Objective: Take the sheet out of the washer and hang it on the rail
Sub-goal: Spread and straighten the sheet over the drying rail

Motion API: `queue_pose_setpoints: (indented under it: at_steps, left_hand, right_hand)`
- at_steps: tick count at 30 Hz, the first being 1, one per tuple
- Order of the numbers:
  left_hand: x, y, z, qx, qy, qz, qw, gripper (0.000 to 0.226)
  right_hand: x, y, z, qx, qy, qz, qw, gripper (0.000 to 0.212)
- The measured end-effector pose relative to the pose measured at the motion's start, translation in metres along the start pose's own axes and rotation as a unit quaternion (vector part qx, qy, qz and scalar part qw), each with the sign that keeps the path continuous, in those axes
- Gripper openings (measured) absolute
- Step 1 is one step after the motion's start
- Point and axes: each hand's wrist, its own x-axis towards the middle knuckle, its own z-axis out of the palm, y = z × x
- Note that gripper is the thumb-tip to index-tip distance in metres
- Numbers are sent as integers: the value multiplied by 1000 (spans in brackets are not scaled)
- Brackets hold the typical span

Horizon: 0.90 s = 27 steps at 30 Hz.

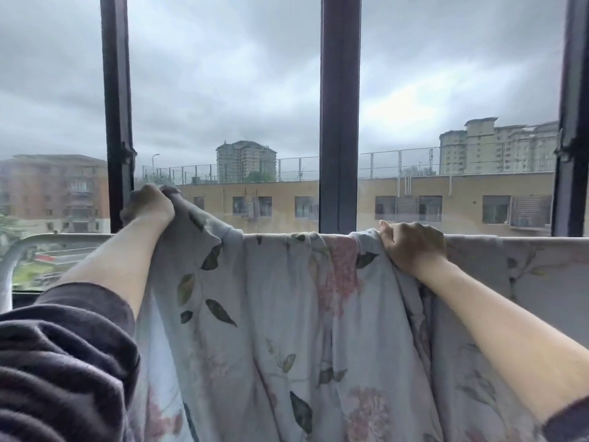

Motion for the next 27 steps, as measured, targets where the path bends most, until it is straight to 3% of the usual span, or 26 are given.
queue_pose_setpoints:
  at_steps: [2,4,6,8,10,12,16,18,20,23,27]
  left_hand:
    - [18,-15,13,114,-123,-1,986,41]
    - [33,-25,25,191,-255,10,948,54]
    - [32,-26,23,204,-309,49,928,43]
    - [19,-21,15,154,-270,89,946,27]
    - [8,-19,11,90,-177,144,969,24]
    - [-10,-21,5,10,-104,225,969,19]
    - [-55,-27,2,-112,-66,413,901,41]
    - [-77,-32,4,-88,-71,501,858,53]
    - [-90,-34,9,-37,-25,564,825,53]
    - [-100,-28,10,-104,37,586,803,26]
    - [-103,-11,14,-116,60,546,828,15]
  right_hand:
    - [-4,1,3,-10,36,3,999,54]
    - [-9,0,4,-11,70,2,997,52]
    - [-11,-1,5,-10,76,7,997,50]
    - [-11,-2,3,-10,74,11,997,50]
    - [-12,-2,2,-10,76,6,997,50]
    - [-13,-2,2,-3,84,0,996,52]
    - [-15,-7,1,10,85,-5,996,56]
    - [-17,-8,-3,19,65,-23,997,59]
    - [-20,-4,-10,41,41,-62,996,60]
    - [-27,9,-20,86,7,-123,989,47]
    - [-25,19,-20,201,29,-81,976,21]
